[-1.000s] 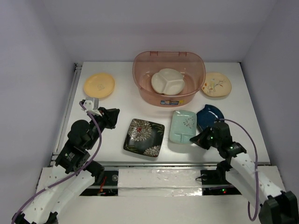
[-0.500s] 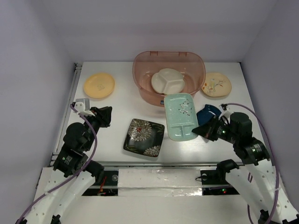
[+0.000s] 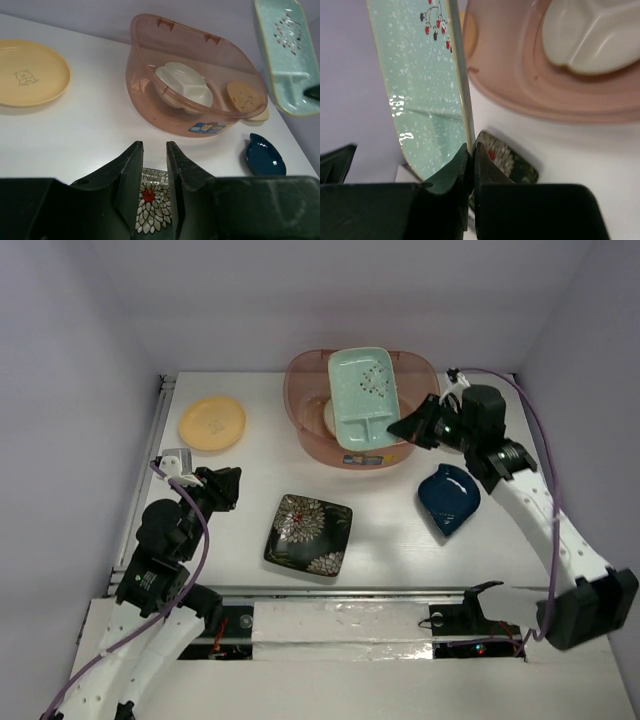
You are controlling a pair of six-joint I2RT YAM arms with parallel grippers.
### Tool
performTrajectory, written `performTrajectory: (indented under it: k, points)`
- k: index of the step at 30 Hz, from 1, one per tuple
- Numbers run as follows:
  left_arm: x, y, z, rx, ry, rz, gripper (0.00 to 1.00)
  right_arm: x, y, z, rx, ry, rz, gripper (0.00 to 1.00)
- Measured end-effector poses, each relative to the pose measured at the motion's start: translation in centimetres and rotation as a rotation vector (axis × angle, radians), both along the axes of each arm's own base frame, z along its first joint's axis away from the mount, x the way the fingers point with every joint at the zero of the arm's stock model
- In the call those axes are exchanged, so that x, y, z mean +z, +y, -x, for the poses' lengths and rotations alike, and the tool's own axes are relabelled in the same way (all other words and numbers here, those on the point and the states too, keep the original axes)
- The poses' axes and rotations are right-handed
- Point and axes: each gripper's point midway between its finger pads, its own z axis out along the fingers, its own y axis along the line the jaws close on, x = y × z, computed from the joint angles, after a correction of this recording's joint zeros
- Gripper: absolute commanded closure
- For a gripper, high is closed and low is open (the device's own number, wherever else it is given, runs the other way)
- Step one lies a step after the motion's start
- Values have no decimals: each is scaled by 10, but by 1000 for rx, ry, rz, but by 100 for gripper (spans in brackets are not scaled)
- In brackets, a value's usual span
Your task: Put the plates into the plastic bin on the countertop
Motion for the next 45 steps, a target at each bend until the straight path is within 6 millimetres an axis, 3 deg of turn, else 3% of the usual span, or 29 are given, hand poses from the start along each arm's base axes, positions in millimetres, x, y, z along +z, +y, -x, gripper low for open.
performTrajectory:
  k: [3, 8, 14, 18, 22, 34, 36, 39, 42, 43, 45]
  points:
    - [-1, -1, 0, -5, 2, -1, 75, -4, 3, -42, -34, -1, 39, 100]
    - [-1, -2, 1, -12, 3, -1, 73, -27, 8, -106, -67, 27, 98, 100]
    - [-1, -2, 1, -14, 4, -1, 65, -87, 7, -150, -86, 130, 159, 100]
    - [-1, -3, 1, -18, 4, -2, 62, -132, 3, -160, -95, 217, 197, 100]
    - [-1, -3, 1, -18, 5, -1, 61, -162, 1, -169, -109, 272, 220, 100]
    - [-1, -3, 1, -19, 4, -1, 61, -205, -2, -181, -132, 353, 235, 100]
    - [-1, -3, 1, -19, 4, -1, 61, -211, -4, -181, -137, 365, 240, 94]
    - [-1, -3, 1, -19, 4, -1, 61, -213, -4, -185, -145, 371, 233, 79]
    - [-1, -3, 1, -19, 4, -1, 61, -205, -2, -193, -152, 349, 219, 67]
    - [-1, -3, 1, -19, 4, -1, 61, -201, -2, -195, -153, 338, 216, 55]
    - [-1, -3, 1, -20, 4, -1, 61, -196, -2, -200, -165, 320, 211, 47]
